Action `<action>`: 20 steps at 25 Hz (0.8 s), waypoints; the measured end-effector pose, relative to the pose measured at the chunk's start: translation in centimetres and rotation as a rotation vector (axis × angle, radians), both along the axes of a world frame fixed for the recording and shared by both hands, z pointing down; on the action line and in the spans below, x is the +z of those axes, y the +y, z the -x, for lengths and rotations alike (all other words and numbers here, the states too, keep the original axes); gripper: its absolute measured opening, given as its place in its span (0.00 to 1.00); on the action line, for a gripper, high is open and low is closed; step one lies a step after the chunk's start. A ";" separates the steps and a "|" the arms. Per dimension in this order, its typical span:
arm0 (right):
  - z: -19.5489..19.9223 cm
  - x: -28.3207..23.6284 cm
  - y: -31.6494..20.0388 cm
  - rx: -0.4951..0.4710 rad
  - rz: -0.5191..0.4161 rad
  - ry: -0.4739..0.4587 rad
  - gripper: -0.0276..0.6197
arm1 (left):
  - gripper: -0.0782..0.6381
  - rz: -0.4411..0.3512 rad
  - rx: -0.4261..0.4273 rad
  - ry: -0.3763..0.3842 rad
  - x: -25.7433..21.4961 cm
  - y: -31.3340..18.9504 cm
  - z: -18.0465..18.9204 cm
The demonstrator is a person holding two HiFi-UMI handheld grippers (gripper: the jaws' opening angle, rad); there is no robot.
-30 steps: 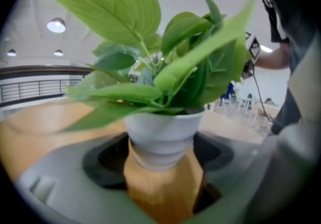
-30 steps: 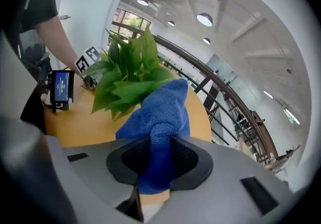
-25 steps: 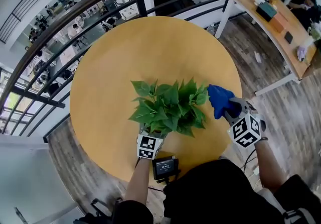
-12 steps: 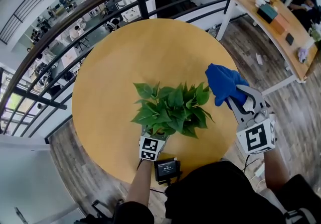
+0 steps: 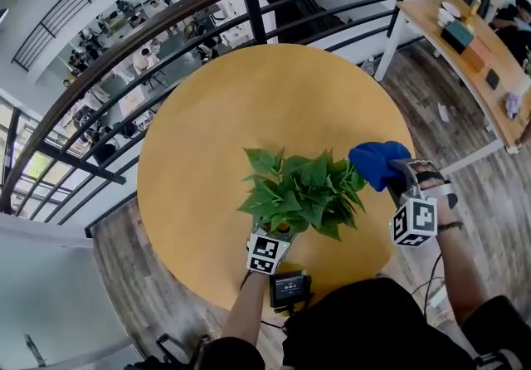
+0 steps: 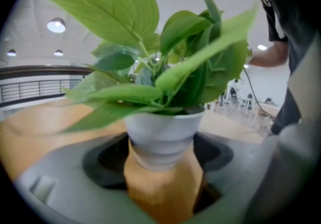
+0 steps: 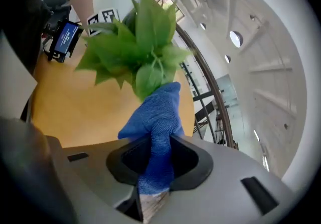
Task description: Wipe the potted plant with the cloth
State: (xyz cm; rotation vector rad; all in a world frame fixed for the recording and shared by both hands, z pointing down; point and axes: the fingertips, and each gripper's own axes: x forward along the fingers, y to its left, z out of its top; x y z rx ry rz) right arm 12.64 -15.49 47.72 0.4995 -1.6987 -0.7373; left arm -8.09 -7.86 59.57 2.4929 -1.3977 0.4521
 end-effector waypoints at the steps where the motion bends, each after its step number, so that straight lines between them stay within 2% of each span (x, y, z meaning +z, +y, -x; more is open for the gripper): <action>1: -1.5 0.9 -0.3 0.034 0.018 0.023 0.20 | 0.66 -0.001 -0.001 0.000 0.0 0.0 0.0; 3: -4.0 1.5 -0.5 0.099 0.043 0.026 0.20 | 0.66 -0.001 -0.002 0.000 0.0 -0.1 0.1; 4: -4.7 1.0 -0.3 0.128 0.054 -0.015 0.20 | 0.66 0.000 -0.001 0.001 0.0 0.0 0.0; 5: -4.8 0.0 0.2 0.151 0.067 -0.090 0.20 | 0.66 0.001 0.001 0.002 0.0 0.0 0.0; 7: -3.4 -3.8 1.7 0.156 0.090 -0.305 0.20 | 0.66 -0.002 0.001 -0.001 0.0 0.0 0.1; 9: -0.5 -8.5 3.8 0.085 0.112 -0.500 0.20 | 0.66 -0.009 -0.003 -0.008 0.0 -0.1 0.4; 10: 0.9 -10.6 5.1 0.036 0.131 -0.564 0.20 | 0.66 -0.011 -0.005 -0.011 0.1 -0.2 0.5; 12: 3.4 -12.6 7.9 -0.042 0.186 -0.630 0.20 | 0.66 -0.010 -0.005 -0.014 0.3 -0.2 0.4; 13: 4.5 -12.4 9.2 -0.074 0.216 -0.632 0.20 | 0.66 -0.007 -0.004 -0.011 0.3 -0.1 0.2; 15: 6.3 -10.1 11.1 -0.139 0.264 -0.571 0.20 | 0.66 -0.001 -0.006 -0.003 0.1 0.0 0.1; 17: 7.2 -6.3 12.7 -0.181 0.304 -0.468 0.20 | 0.66 -0.001 -0.006 -0.005 0.3 0.1 0.2; 20: 6.4 -0.4 15.2 -0.205 0.369 -0.312 0.20 | 0.66 0.003 -0.002 -0.007 0.3 0.0 0.1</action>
